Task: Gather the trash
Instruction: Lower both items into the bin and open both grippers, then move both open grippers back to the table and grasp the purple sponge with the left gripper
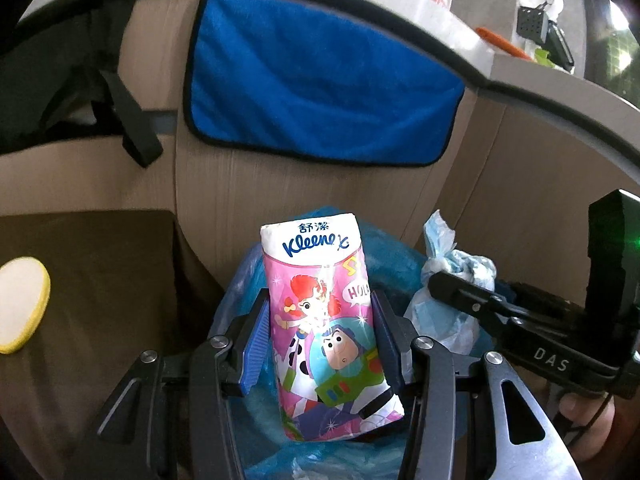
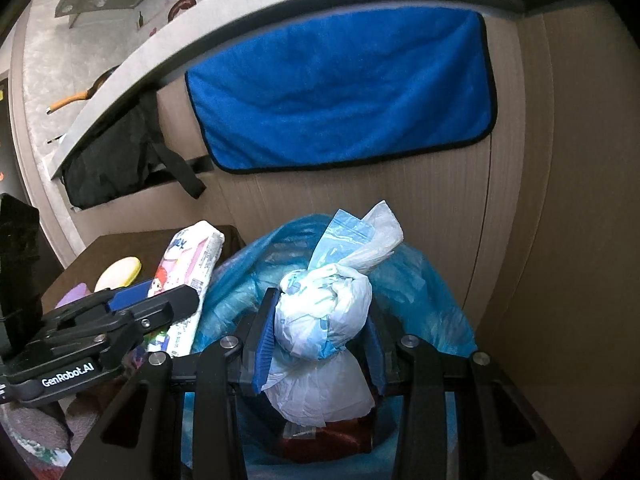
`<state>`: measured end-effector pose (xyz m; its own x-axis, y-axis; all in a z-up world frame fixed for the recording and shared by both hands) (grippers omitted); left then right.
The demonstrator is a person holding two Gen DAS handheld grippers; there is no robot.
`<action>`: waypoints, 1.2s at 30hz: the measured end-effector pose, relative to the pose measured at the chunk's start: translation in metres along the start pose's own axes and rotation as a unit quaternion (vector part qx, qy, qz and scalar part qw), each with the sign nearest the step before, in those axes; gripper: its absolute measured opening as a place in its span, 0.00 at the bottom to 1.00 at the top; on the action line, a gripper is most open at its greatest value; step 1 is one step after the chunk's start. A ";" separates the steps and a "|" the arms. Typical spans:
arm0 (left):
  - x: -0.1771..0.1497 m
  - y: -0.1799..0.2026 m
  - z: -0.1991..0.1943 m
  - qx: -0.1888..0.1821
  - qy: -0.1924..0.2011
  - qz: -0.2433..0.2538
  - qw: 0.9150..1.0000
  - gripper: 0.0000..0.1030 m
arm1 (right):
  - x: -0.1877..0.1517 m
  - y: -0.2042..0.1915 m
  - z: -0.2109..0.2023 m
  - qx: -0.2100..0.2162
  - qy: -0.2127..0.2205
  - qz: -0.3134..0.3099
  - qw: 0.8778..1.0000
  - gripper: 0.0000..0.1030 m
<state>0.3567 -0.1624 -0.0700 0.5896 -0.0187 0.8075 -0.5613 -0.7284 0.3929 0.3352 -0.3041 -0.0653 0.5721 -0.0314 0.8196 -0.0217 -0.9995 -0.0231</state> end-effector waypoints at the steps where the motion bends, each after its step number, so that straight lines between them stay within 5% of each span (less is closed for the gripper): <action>1: -0.002 -0.003 0.003 0.000 -0.005 -0.004 1.000 0.47 | -0.001 0.000 0.002 -0.001 -0.002 -0.001 1.000 0.35; 12: -0.011 -0.013 0.015 -0.029 -0.035 -0.041 0.998 0.51 | -0.010 -0.003 0.010 -0.004 -0.015 -0.005 1.000 0.38; 15: -0.008 -0.014 0.011 -0.037 -0.036 -0.052 0.997 0.54 | -0.013 -0.003 0.004 -0.019 -0.009 -0.016 1.000 0.57; 23: 0.007 -0.022 -0.023 -0.045 -0.007 -0.079 0.996 0.60 | -0.006 0.004 -0.017 -0.024 -0.002 0.004 1.000 0.59; 29: 0.015 -0.050 -0.086 -0.003 0.028 -0.071 0.997 0.60 | 0.006 -0.009 -0.040 -0.017 0.013 -0.002 1.000 0.60; 36: -0.008 -0.123 -0.178 0.102 0.023 -0.055 0.993 0.60 | 0.015 -0.061 -0.056 0.028 0.021 -0.029 0.999 0.63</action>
Point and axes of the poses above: each gripper's, at about its wrist camera, not at the fingertips, and z roughly the way its jaws point, y to its right, x to its top, the point moved 7 cm from there along z, roughly the way its jaws point, and after that the axes turned 12 degrees about -x, right-handed, at the moved point
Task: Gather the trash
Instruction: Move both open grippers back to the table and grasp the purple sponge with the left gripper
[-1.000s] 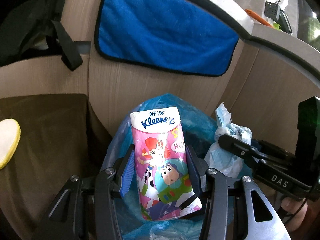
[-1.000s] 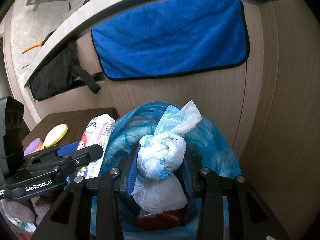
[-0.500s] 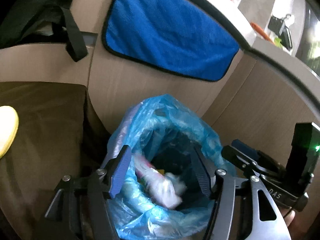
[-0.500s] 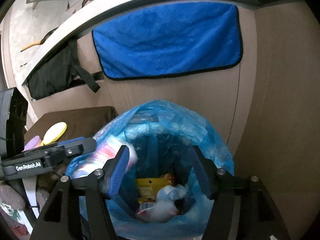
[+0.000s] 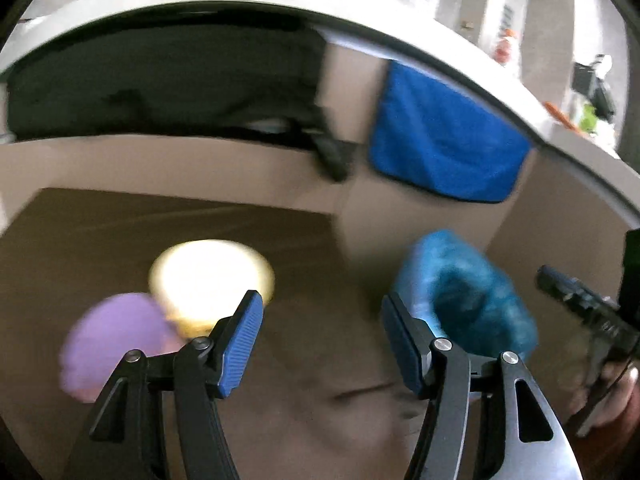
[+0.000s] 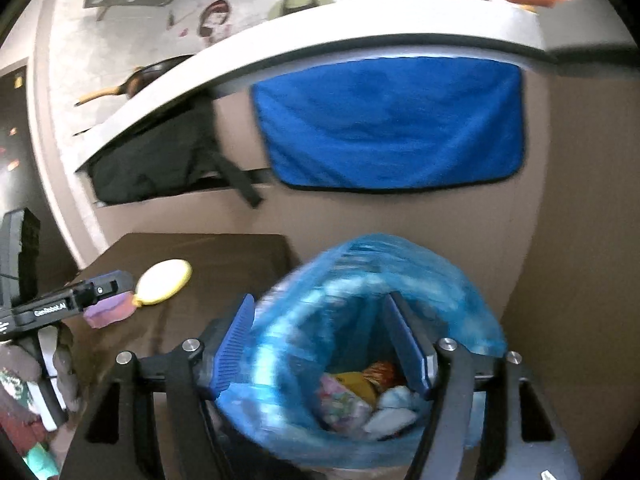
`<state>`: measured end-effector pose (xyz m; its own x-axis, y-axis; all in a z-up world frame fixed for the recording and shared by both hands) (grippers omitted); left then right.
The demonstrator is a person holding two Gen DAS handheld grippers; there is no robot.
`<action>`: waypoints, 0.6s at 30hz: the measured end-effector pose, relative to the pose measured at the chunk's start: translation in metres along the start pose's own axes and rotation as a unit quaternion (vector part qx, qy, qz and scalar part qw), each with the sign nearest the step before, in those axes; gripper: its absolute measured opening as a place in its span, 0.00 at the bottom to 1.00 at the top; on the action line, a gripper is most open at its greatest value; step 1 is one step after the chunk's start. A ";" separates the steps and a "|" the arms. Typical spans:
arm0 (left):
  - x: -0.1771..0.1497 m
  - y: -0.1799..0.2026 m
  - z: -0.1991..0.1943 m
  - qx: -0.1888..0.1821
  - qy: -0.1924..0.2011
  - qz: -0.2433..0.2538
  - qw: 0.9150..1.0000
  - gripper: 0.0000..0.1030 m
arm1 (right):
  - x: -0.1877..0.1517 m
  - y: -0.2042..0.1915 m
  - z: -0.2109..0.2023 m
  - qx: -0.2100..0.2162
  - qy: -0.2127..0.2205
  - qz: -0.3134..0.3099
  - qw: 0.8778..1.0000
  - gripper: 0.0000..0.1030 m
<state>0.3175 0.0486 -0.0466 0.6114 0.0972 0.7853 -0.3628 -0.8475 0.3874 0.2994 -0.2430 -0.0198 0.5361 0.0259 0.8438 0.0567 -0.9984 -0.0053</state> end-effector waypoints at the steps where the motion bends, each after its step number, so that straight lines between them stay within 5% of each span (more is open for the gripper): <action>1: -0.002 -0.017 -0.010 0.017 0.001 -0.006 1.000 0.60 | 0.001 -0.011 0.001 0.008 -0.002 -0.006 1.000 0.63; 7: -0.014 -0.090 -0.058 0.063 0.002 -0.034 0.997 0.60 | -0.001 -0.090 0.013 0.065 -0.022 -0.050 0.996 0.63; 18: -0.023 -0.143 -0.013 0.012 -0.105 -0.015 0.994 0.62 | -0.011 -0.182 0.041 0.112 -0.055 -0.108 0.986 0.63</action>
Point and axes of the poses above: each gripper's, at about its wrist camera, not at the fingertips, and z roughly the way its jaws point, y to its right, x to its top, the point moved 7 cm from there along z, roughly the way its jaws point, and after that the axes turned 12 degrees about -x, right-handed, at the moved point
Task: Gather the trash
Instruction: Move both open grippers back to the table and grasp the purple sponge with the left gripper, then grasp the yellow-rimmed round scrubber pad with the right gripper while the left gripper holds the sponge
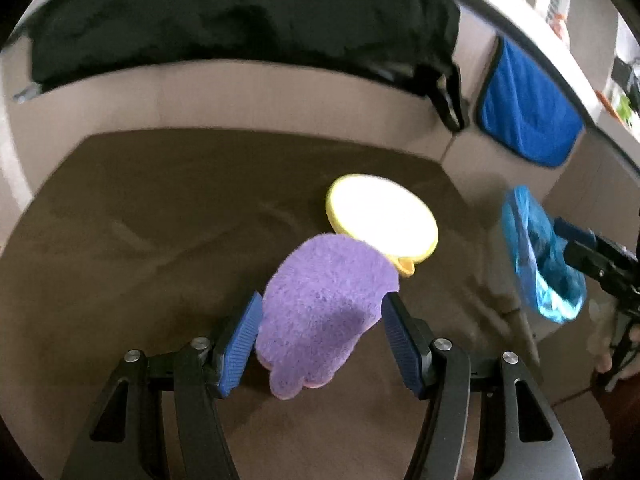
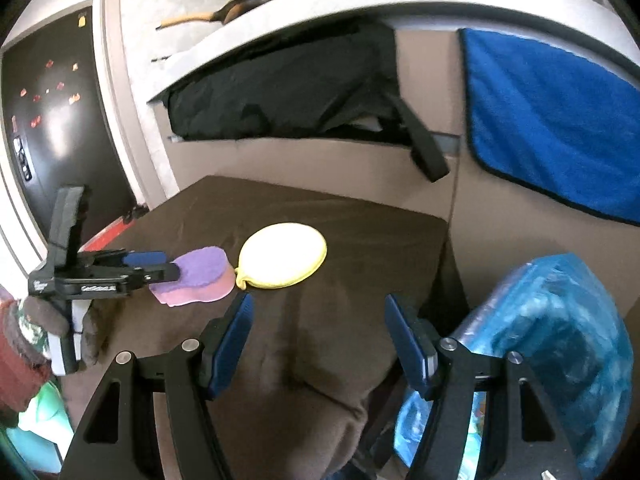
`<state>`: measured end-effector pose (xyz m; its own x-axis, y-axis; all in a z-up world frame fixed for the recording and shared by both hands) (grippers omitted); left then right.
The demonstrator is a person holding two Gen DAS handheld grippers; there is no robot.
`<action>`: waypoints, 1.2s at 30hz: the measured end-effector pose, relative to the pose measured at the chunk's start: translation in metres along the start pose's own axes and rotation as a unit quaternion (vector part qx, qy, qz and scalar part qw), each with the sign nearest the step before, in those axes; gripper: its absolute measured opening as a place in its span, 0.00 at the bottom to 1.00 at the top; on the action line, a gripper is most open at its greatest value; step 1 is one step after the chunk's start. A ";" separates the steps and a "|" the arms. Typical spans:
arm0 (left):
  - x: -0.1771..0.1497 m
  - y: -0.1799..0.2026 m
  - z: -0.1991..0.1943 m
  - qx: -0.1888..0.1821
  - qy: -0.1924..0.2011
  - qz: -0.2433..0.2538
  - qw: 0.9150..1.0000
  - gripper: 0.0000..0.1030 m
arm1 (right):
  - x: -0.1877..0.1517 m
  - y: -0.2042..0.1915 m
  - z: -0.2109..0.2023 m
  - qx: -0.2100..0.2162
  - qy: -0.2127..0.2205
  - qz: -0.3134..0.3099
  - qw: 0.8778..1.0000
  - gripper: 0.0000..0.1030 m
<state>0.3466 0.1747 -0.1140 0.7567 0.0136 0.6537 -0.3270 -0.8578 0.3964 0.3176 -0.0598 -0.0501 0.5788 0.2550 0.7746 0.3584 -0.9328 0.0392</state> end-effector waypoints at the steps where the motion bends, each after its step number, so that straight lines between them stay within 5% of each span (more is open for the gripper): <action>1: 0.002 -0.002 0.005 0.000 -0.007 0.006 1.000 0.62 | -0.001 -0.002 0.005 -0.001 -0.005 -0.003 1.000 0.63; 10: 0.001 -0.013 0.020 -0.048 -0.036 -0.054 0.997 0.71 | -0.005 -0.007 0.042 0.008 -0.052 0.012 0.999 0.63; 18: -0.018 -0.021 -0.028 -0.046 0.028 -0.104 0.993 0.27 | 0.011 -0.037 0.062 0.025 -0.058 -0.017 0.998 0.63; 22: -0.027 -0.026 -0.062 0.017 0.069 -0.079 0.994 0.18 | 0.020 -0.051 0.081 0.034 -0.067 -0.026 0.997 0.63; 28: -0.034 -0.033 -0.095 0.049 0.102 -0.062 0.992 0.18 | 0.031 -0.056 0.128 0.022 -0.100 -0.013 0.995 0.63; 30: -0.037 -0.038 -0.104 0.036 0.113 -0.071 0.990 0.25 | 0.031 -0.057 0.141 0.019 -0.111 -0.005 0.994 0.63; 32: -0.042 -0.043 -0.112 0.019 0.124 -0.085 0.988 0.53 | 0.031 -0.060 0.153 0.010 -0.118 -0.004 0.993 0.63; 36: -0.047 -0.050 -0.118 0.010 0.136 -0.094 0.986 0.56 | 0.029 -0.070 0.167 -0.011 -0.127 -0.011 0.992 0.68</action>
Point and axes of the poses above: each gripper's, at about its wrist camera, not at the fingertips, and z roughly the way its jaws point, y to its right, x to its top, the point moved 7 cm from there along z, roughly the way its jaws point, and after that the axes turned 12 degrees about -x, right-handed, at the moved point
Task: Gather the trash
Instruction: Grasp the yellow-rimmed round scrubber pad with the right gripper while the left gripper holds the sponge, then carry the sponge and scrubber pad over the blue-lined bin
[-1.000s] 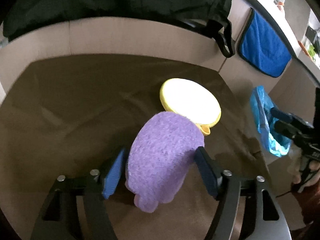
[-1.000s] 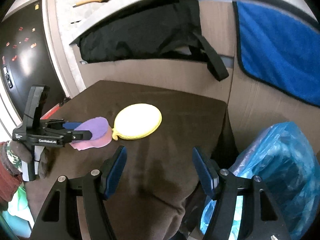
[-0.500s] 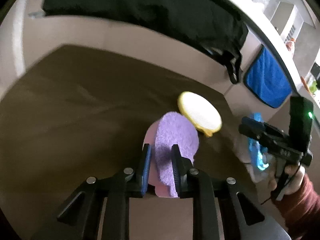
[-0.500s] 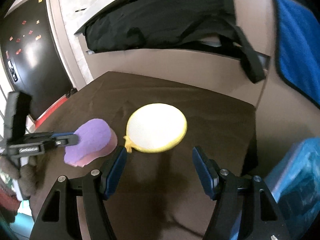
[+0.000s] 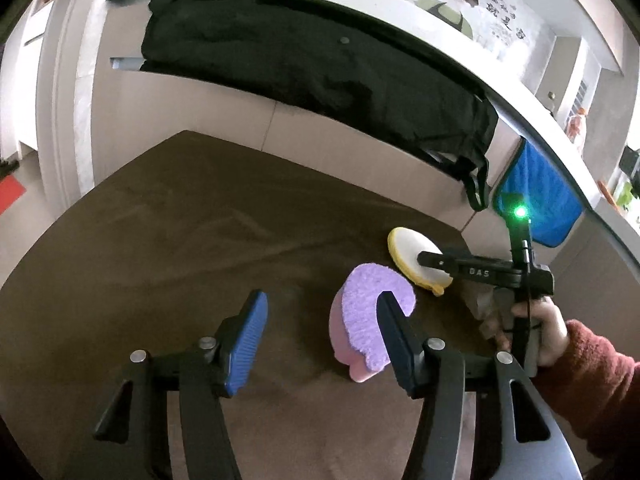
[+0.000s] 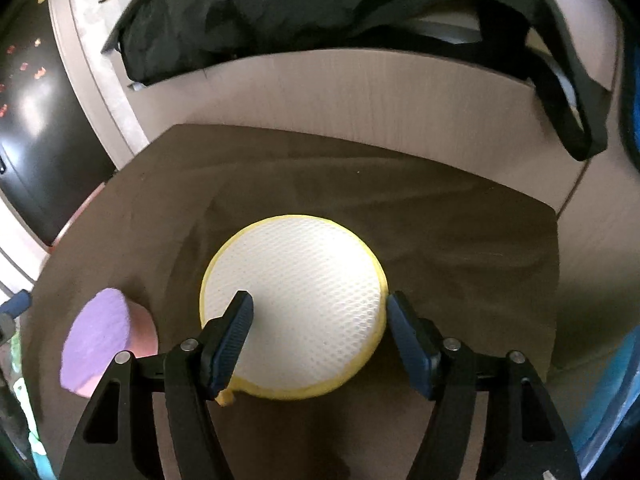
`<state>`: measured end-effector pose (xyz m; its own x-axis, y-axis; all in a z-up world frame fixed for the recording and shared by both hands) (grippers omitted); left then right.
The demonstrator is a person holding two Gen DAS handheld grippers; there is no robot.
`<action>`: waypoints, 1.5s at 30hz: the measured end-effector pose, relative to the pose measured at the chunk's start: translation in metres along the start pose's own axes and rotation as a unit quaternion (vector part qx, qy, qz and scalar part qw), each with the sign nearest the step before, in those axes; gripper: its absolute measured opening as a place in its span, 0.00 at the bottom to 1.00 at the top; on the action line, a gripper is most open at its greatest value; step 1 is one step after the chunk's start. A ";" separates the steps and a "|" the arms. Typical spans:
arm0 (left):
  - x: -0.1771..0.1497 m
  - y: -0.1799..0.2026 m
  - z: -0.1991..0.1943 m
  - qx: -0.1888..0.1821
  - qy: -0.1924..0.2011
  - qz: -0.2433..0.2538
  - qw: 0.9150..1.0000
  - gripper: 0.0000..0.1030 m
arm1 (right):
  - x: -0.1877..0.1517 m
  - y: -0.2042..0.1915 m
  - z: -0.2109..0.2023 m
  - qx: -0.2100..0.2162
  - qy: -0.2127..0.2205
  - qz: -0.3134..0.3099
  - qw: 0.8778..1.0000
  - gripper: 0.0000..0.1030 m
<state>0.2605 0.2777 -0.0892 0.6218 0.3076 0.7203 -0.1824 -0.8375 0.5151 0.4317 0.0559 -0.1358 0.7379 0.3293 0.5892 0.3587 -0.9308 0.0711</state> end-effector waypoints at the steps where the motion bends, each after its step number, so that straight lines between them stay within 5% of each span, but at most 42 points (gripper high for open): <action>1: -0.001 -0.002 0.001 -0.001 0.000 -0.003 1.000 0.56 | 0.001 -0.004 0.002 -0.004 -0.001 -0.005 1.000 0.73; 5: -0.008 -0.006 0.010 -0.011 -0.007 -0.019 1.000 0.56 | 0.001 -0.014 0.011 -0.006 -0.017 -0.021 1.000 0.95; 9: -0.014 -0.006 0.014 -0.016 -0.010 -0.029 0.999 0.56 | 0.005 -0.019 0.016 -0.010 -0.029 -0.025 0.999 0.98; 10: -0.015 -0.006 0.015 -0.017 -0.011 -0.031 0.999 0.56 | 0.004 -0.018 0.013 -0.009 -0.028 -0.022 0.999 0.92; 13: -0.018 -0.006 0.019 -0.017 -0.019 -0.033 0.999 0.56 | 0.000 -0.019 0.004 0.002 -0.019 -0.024 1.000 0.52; 14: -0.019 -0.005 0.021 -0.016 -0.022 -0.032 0.999 0.56 | -0.001 -0.020 0.000 0.012 -0.018 -0.023 0.999 0.24; 17: -0.020 0.001 0.028 -0.021 -0.030 -0.028 0.999 0.56 | -0.006 -0.021 -0.019 0.045 -0.008 -0.021 0.999 0.13; 23: -0.014 0.010 0.054 -0.027 -0.047 -0.032 0.998 0.58 | -0.014 -0.004 -0.073 0.067 0.036 -0.012 0.997 0.11; 31: -0.011 0.006 0.088 0.009 -0.055 -0.047 0.997 0.58 | -0.032 0.062 -0.129 -0.004 0.097 0.002 0.995 0.11; 45: -0.018 0.116 0.077 -0.038 -0.057 0.041 0.997 0.58 | -0.071 0.097 -0.138 0.026 0.097 0.043 0.994 0.11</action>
<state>0.2864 0.1406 -0.0782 0.6835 0.1827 0.7067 -0.2908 -0.8199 0.4932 0.3346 -0.0797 -0.0597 0.6450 0.2069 0.7356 0.3312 -0.9432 -0.0251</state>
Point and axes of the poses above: each gripper's, at about its wrist camera, not at the fingertips, and z roughly the way its jaws point, y to its right, x to its top, the point moved 7 cm from there along z, roughly the way its jaws point, and after that the axes turned 12 degrees about -x, right-handed, at the moved point
